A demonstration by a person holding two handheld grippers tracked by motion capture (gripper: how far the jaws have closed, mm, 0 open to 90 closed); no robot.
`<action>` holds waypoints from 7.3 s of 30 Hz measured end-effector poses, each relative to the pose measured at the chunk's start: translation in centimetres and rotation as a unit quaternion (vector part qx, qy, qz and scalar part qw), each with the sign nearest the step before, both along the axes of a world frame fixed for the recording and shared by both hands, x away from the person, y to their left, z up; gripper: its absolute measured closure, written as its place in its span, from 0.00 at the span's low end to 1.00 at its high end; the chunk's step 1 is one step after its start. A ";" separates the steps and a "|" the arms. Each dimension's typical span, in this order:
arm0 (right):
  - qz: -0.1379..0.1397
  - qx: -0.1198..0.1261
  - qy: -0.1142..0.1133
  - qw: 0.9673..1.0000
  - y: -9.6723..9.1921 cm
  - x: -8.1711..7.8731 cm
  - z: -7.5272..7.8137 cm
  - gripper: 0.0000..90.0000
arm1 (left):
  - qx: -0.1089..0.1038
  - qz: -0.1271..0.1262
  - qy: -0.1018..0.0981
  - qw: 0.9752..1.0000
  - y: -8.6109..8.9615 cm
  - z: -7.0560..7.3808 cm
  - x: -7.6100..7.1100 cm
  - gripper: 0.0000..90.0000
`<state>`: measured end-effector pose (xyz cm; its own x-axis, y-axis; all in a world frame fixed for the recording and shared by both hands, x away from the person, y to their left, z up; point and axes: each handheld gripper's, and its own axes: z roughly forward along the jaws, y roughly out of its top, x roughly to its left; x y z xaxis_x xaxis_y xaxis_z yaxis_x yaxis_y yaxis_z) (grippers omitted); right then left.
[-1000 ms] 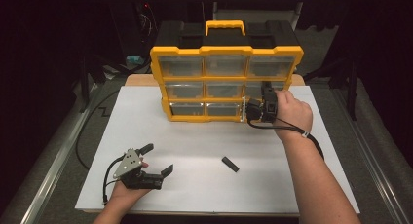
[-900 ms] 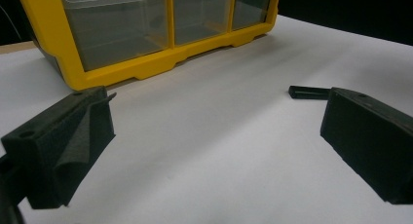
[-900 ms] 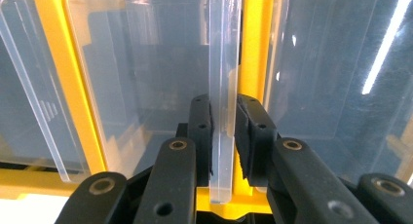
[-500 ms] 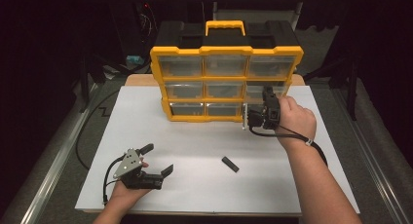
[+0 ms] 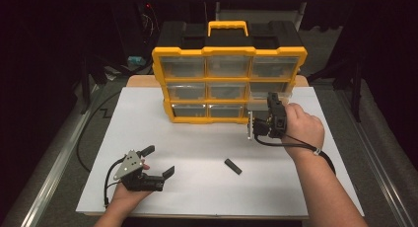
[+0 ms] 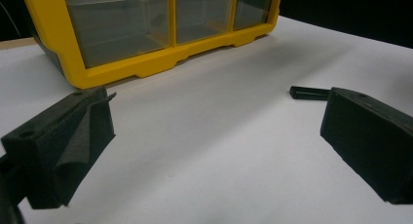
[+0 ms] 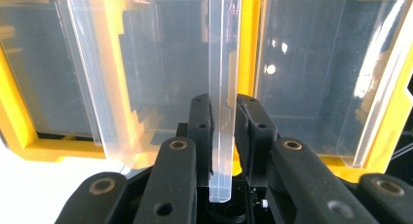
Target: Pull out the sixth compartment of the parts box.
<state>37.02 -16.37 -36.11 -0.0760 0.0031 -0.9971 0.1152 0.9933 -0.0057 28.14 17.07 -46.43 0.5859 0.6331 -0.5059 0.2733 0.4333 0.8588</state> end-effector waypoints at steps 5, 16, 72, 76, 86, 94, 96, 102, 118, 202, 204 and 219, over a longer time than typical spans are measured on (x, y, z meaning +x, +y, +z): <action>0.006 -0.005 0.001 1.000 -0.2 -1.0 0.1 0.88 | 0.002 0.000 -0.002 1.000 0.1 0.0 0.0 0.00; 0.014 -0.006 -0.002 1.000 -0.4 -2.5 0.4 0.88 | 0.005 -0.003 -0.002 1.000 0.2 -0.1 -0.1 0.00; 0.028 -0.007 -0.015 0.999 -0.6 -5.5 -1.0 0.87 | 0.006 -0.010 -0.002 1.000 0.1 -0.2 -0.3 0.00; 0.027 -0.005 -0.014 1.000 -0.9 -5.6 -0.9 0.87 | 0.007 -0.010 -0.003 1.000 0.1 -0.2 -0.3 0.00; 0.026 -0.006 -0.014 1.000 -0.8 -5.7 -1.1 0.87 | 0.007 -0.010 -0.004 1.000 0.1 -0.1 -0.3 0.00; 0.026 -0.011 -0.011 1.000 -0.6 -5.5 -0.9 0.87 | 0.005 -0.009 -0.003 1.000 0.2 -0.1 -0.3 0.00; 0.026 -0.011 -0.011 1.000 -0.6 -5.5 -0.9 0.87 | 0.005 -0.009 -0.004 1.000 0.2 -0.1 -0.3 0.00; 0.025 -0.009 -0.011 1.000 -0.6 -5.5 -0.9 0.87 | 0.005 -0.006 -0.005 1.000 0.4 -0.1 -0.2 0.00; 0.048 0.014 0.019 0.999 -0.7 -7.5 -1.3 0.70 | -0.005 0.002 -0.004 1.000 0.8 0.1 -0.1 0.00; 0.040 0.046 0.104 0.993 -3.2 -9.9 -11.0 0.00 | 0.004 0.036 0.005 0.999 1.7 -0.1 0.7 0.00; 0.043 0.051 0.101 0.993 -3.3 -9.9 -11.0 0.00 | -0.002 0.035 0.006 0.999 1.7 0.0 0.6 0.00; 0.032 0.176 0.143 0.973 -4.2 -9.6 -10.7 0.00 | -0.003 0.038 0.013 0.999 1.8 -0.1 0.8 0.00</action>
